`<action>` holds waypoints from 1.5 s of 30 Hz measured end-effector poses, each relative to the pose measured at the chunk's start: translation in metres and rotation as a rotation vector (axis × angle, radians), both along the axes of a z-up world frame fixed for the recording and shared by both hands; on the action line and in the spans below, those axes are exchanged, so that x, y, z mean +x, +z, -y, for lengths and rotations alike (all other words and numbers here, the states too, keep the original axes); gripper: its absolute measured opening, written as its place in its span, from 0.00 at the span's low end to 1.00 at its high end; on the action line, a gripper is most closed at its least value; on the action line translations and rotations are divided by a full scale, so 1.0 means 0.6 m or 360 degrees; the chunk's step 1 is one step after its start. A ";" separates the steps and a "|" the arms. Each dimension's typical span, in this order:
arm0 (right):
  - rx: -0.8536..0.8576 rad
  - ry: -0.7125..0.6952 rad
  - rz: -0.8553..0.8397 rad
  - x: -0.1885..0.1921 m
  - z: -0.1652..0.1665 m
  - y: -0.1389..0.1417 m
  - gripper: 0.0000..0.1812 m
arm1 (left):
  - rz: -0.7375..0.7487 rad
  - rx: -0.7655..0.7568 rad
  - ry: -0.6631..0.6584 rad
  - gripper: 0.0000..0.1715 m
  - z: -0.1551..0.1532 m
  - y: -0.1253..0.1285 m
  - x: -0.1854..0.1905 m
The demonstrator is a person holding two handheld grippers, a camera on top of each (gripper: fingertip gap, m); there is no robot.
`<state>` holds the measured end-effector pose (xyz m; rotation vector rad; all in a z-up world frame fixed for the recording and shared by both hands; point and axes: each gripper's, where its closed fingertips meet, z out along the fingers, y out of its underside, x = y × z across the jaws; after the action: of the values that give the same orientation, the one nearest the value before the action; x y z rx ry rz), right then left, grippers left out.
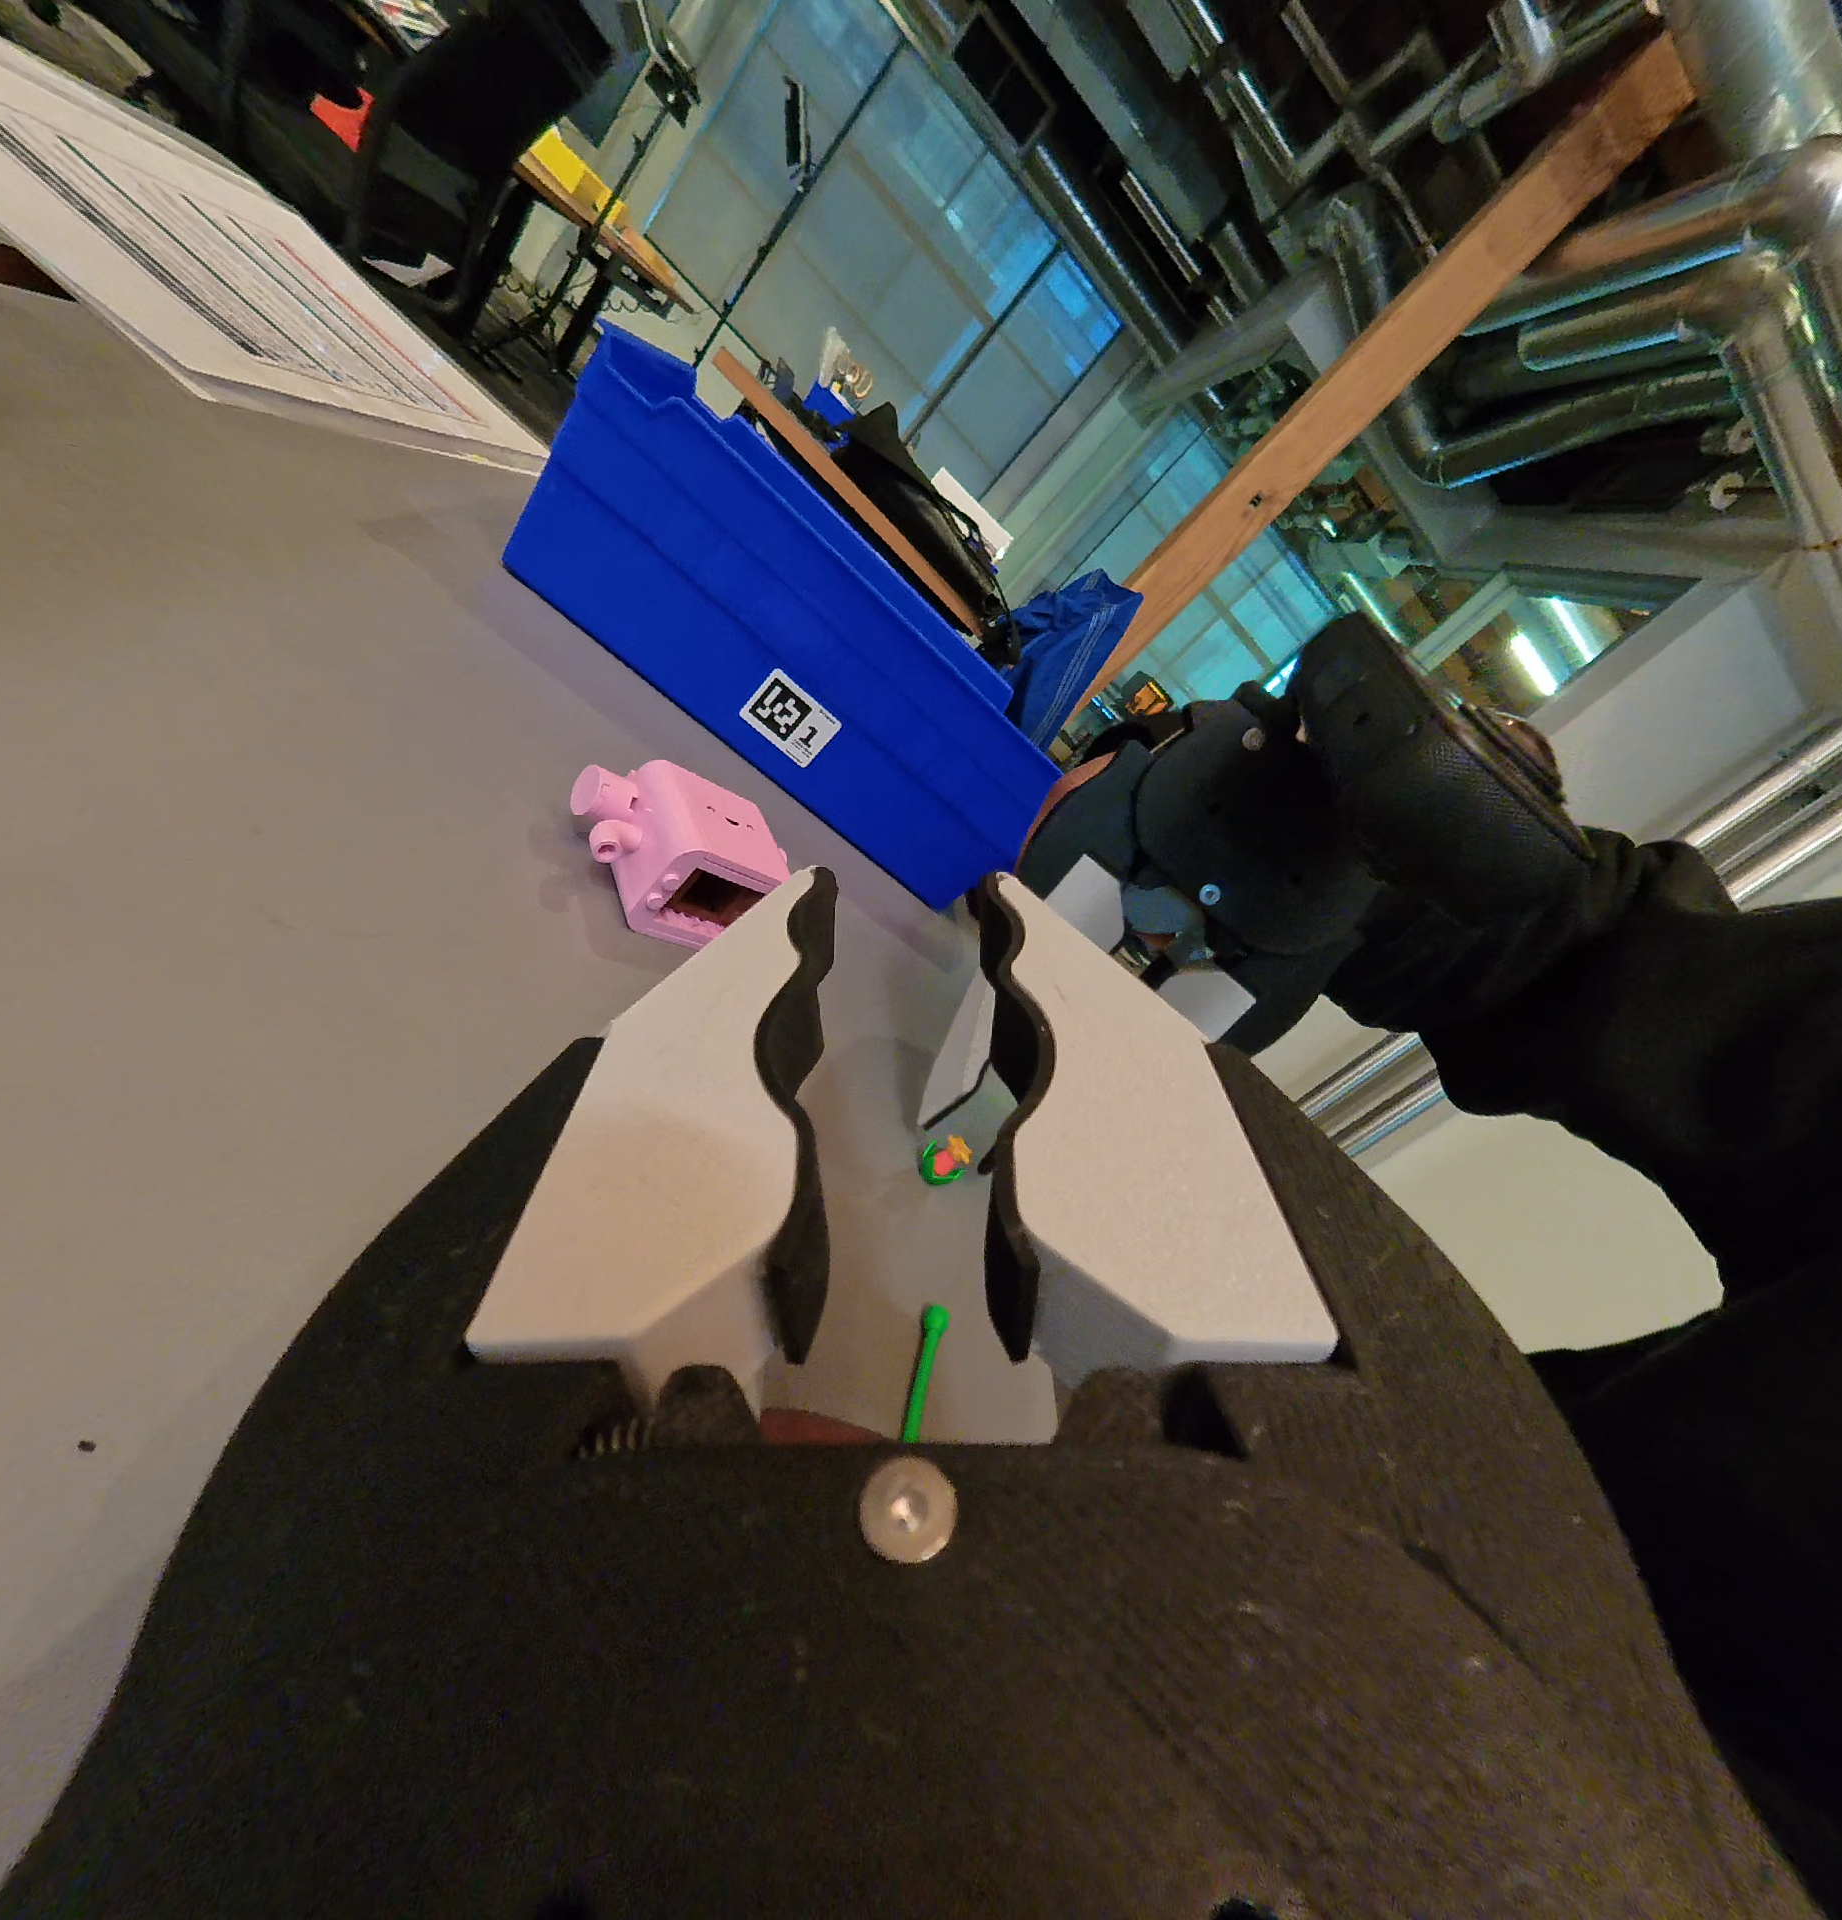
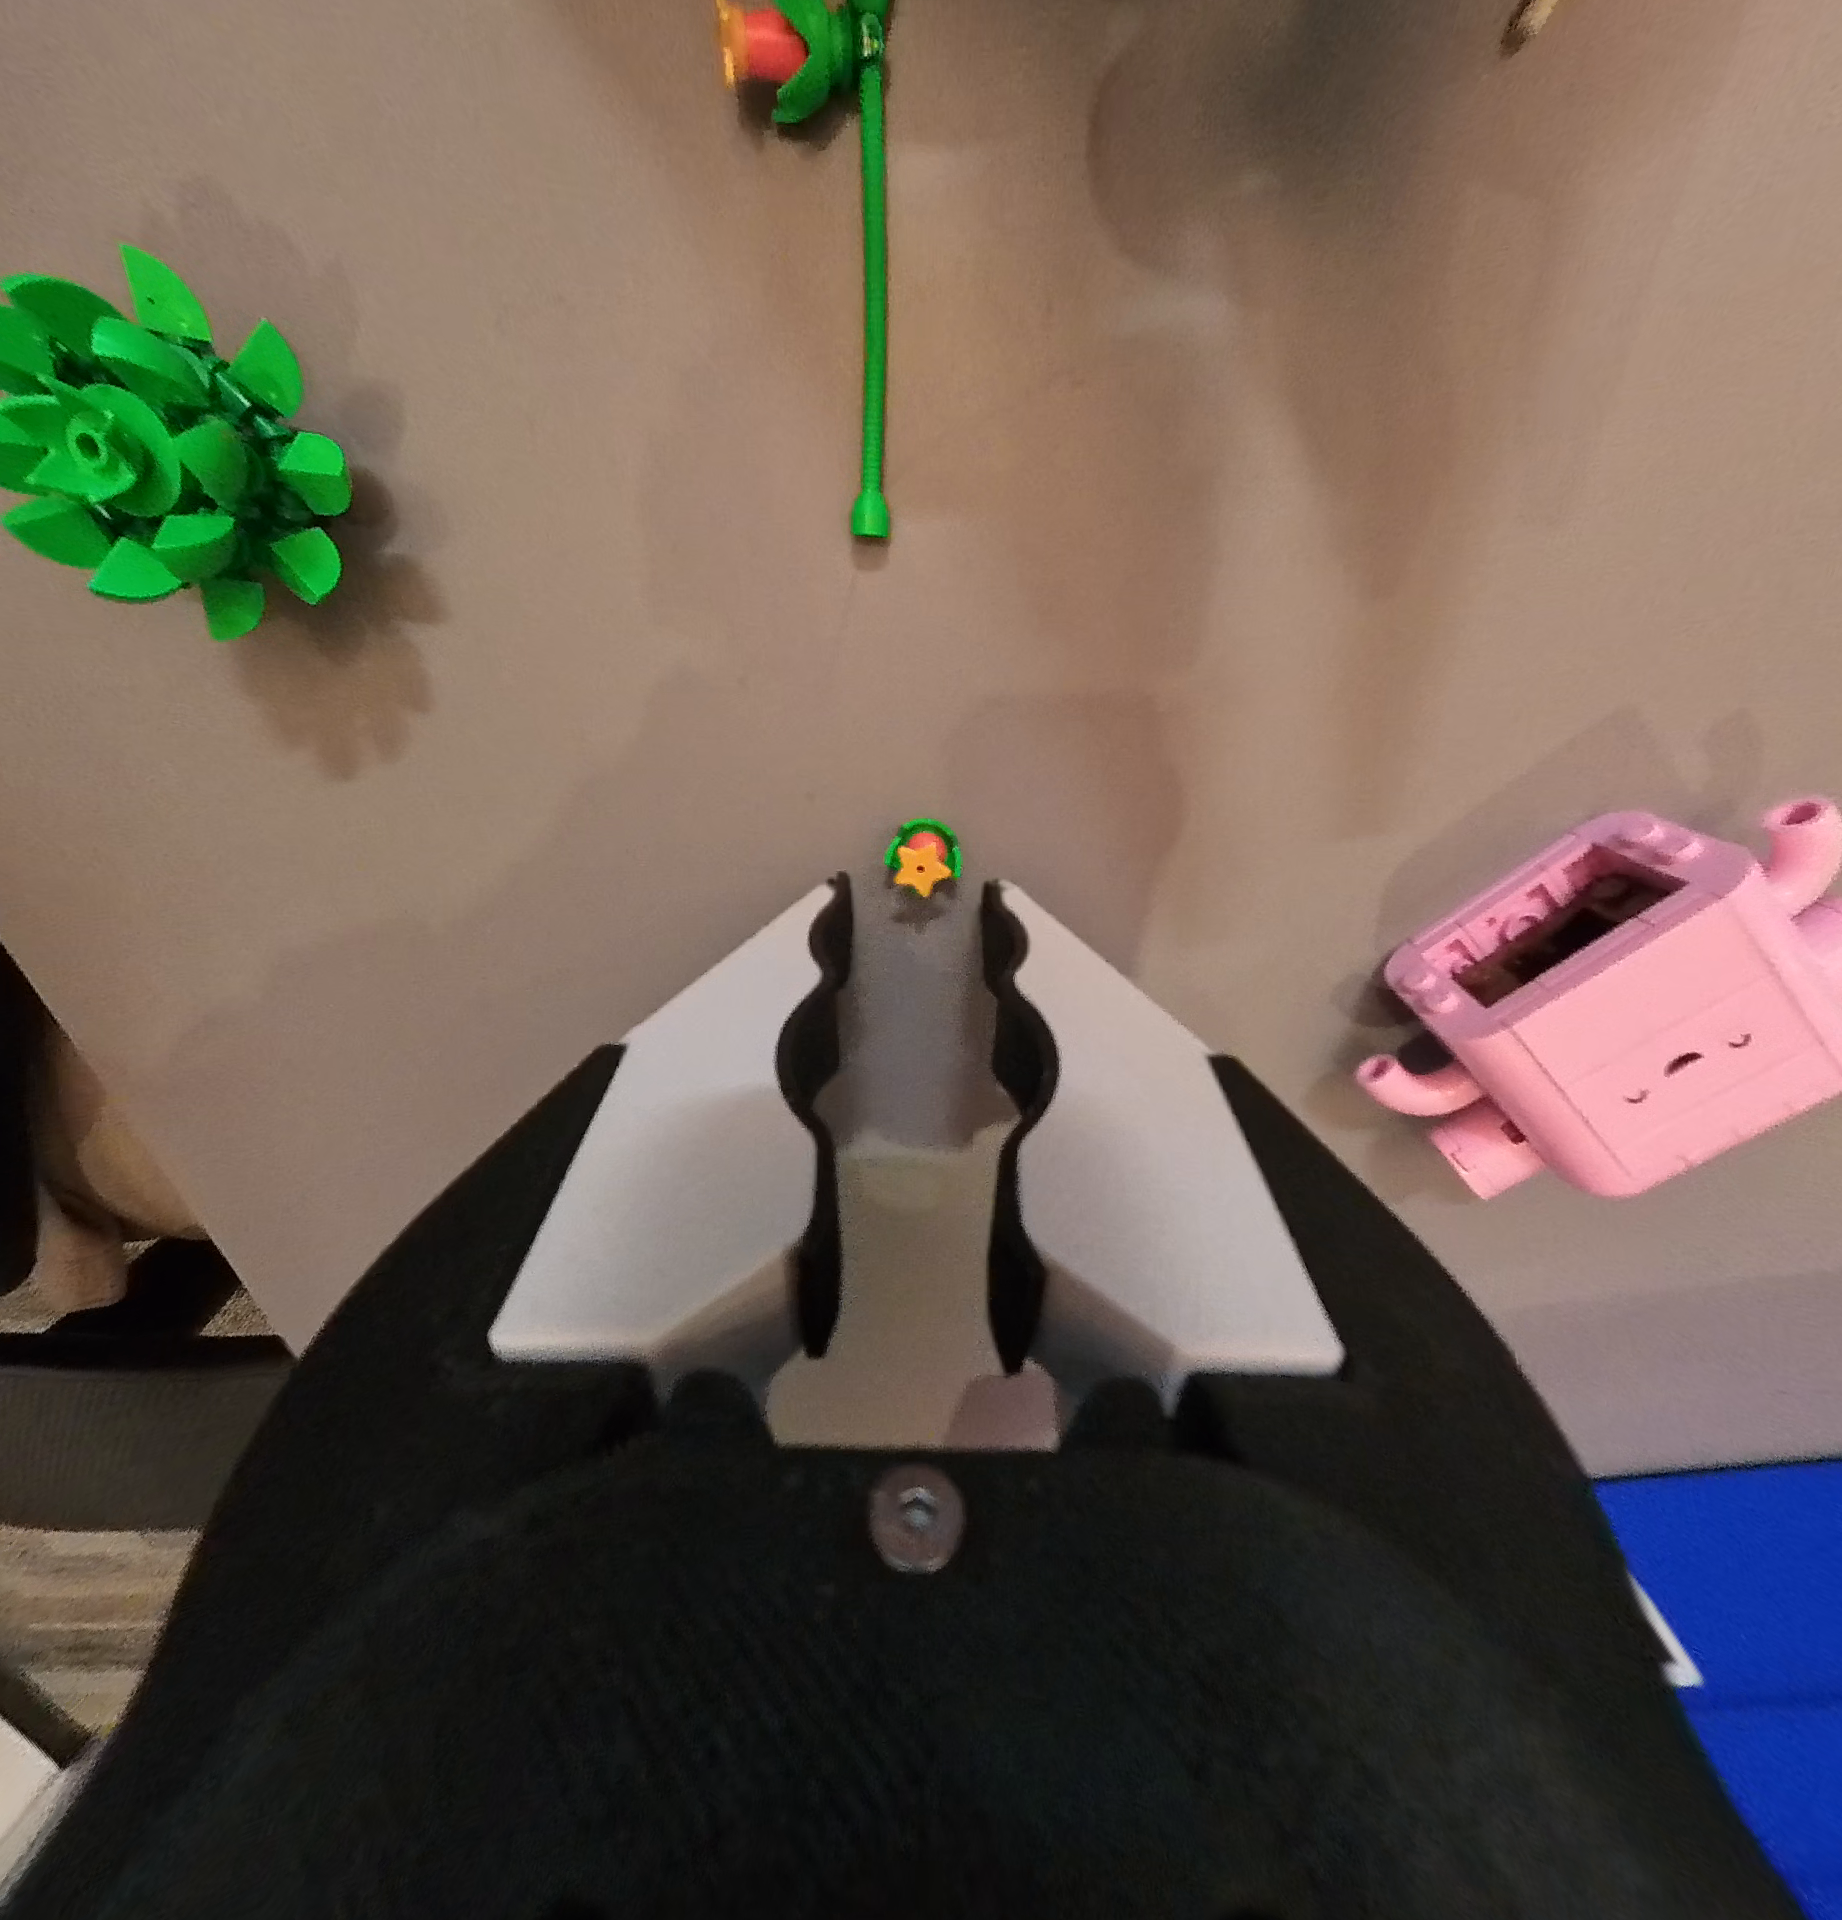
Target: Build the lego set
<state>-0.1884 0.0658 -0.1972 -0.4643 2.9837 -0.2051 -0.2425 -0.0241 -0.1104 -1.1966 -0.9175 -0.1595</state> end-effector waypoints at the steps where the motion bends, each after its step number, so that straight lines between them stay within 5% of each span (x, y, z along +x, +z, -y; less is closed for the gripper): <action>1: -0.0012 -0.0001 -0.0005 0.001 0.000 0.000 0.14 | 0.0000 0.0001 0.0000 0.15 0.000 0.000 0.000; 10: -0.0436 -0.0129 -0.0110 -0.018 0.040 0.051 0.17 | -0.0098 -0.0006 0.0138 0.14 0.035 0.021 -0.006; 16: -0.1221 -0.0462 -0.0080 -0.032 0.092 0.111 0.17 | -0.0160 -0.0108 0.0323 0.14 0.083 0.031 -0.010; 19: -0.1670 -0.0644 0.0176 -0.020 0.108 0.154 0.16 | -0.0161 -0.0235 0.0399 0.13 0.102 0.024 -0.011; 25: -0.2308 -0.0763 0.0155 -0.047 0.085 0.221 0.09 | -0.0113 -0.0400 0.0578 0.11 0.157 0.003 -0.012; 32: -0.2185 -0.0783 -0.0195 -0.074 0.048 0.180 0.09 | -0.0098 -0.0457 0.0749 0.10 0.193 -0.004 -0.002; 45: -0.2069 -0.0870 -0.0096 -0.079 0.062 0.148 0.10 | -0.0045 -0.0633 0.0734 0.09 0.181 -0.030 -0.012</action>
<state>-0.2356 0.0285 -0.1086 0.3154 2.5010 -2.1694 -0.2496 -0.1329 -0.1286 -1.3084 -1.2104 0.4269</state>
